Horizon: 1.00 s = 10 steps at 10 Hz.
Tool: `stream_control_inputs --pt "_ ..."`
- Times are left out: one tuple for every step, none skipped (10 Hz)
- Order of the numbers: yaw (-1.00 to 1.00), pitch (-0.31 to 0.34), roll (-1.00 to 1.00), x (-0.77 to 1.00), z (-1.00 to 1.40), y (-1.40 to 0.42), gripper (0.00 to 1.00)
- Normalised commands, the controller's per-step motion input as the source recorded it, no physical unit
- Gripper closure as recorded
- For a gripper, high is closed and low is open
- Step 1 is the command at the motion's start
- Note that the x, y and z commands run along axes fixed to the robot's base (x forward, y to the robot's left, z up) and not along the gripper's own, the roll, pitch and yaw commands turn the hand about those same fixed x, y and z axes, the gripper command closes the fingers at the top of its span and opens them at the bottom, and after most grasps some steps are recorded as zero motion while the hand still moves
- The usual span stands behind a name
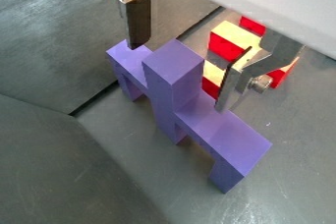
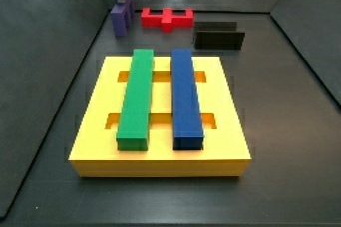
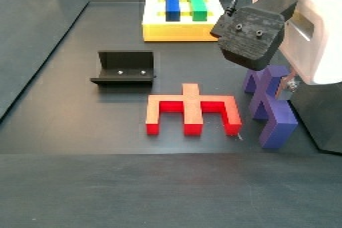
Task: Pick up the purple object. Move up. Move to above the board. Insert the purple object.
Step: Pick up the purple object.
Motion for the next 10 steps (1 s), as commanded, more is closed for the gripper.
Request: stream_control_inputs --pt "-0.09 -0.009 0.0 -0.06 -0.1 0.0 0.0" --pt "-0.11 -0.017 0.0 -0.12 -0.06 0.0 0.0" --pt "-0.11 -0.004 0.0 -0.05 -0.03 0.0 0.0" --pt "-0.09 -0.001 0.0 0.0 -0.04 0.0 0.0" --pt "-0.08 0.0 0.0 0.0 -0.01 0.02 0.0" --pt "-0.09 0.0 0.0 0.0 0.0 0.07 0.0" --pt "0.0 0.0 0.0 0.0 0.0 0.0 0.0" --pt "0.0 0.0 0.0 0.0 0.0 0.0 0.0" --pt "0.0 0.0 0.0 0.0 0.0 0.0 1.0" --pt "0.0 0.0 0.0 0.0 0.0 0.0 1.0"
